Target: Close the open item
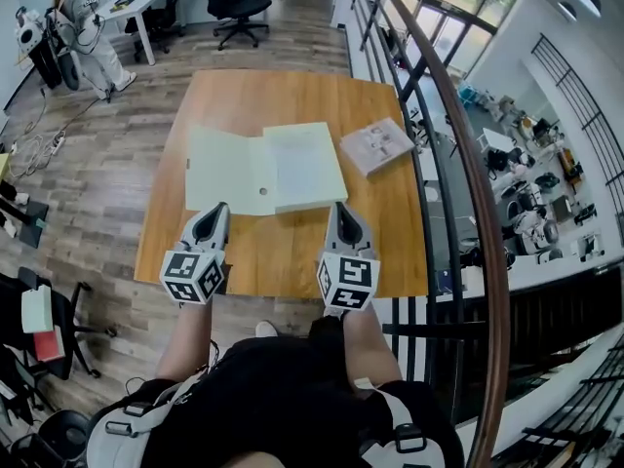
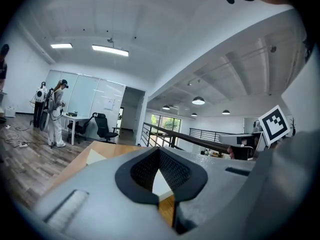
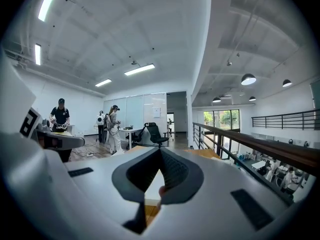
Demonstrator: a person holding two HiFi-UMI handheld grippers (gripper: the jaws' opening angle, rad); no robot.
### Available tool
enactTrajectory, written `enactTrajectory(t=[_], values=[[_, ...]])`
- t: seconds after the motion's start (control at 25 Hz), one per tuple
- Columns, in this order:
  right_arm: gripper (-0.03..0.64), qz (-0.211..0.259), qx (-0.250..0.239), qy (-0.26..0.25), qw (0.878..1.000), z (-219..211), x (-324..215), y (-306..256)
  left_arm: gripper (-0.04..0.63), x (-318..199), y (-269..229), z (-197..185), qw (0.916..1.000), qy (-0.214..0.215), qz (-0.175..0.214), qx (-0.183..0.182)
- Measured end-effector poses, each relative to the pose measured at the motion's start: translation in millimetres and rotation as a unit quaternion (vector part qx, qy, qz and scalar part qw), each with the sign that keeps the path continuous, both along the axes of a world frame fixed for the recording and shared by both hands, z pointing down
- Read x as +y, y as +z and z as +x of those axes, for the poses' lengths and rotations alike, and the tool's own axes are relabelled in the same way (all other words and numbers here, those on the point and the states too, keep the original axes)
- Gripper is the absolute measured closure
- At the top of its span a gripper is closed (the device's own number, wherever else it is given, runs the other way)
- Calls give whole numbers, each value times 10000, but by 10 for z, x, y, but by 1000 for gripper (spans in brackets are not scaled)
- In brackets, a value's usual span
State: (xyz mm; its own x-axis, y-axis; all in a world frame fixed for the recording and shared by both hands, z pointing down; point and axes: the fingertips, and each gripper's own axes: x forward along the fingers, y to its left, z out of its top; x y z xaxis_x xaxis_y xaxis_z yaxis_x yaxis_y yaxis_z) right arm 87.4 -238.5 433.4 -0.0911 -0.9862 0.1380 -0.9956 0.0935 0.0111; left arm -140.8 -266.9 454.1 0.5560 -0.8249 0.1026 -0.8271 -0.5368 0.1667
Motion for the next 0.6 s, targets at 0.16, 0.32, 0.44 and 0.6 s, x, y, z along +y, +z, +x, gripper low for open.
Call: enactTrajectory(t=[0.16,0.32,0.44,0.6], values=[[620,-154,-62,-86,9998,67,-177,170,595,-73,107,-158,9995,-292,-92,-66],[620,-215,-138,-212,9994,160,-413,279,595,-200,124,-381,9968,-779,-128,-120],[620,-272,-221,-255,9991,314,-581,331,595,-244,119,-464,9940,-1047,-210,-228],[620,-381,-274,-214,9987,523,-836,497,595,-356,189,-582,9898,-1342,-382,-285]])
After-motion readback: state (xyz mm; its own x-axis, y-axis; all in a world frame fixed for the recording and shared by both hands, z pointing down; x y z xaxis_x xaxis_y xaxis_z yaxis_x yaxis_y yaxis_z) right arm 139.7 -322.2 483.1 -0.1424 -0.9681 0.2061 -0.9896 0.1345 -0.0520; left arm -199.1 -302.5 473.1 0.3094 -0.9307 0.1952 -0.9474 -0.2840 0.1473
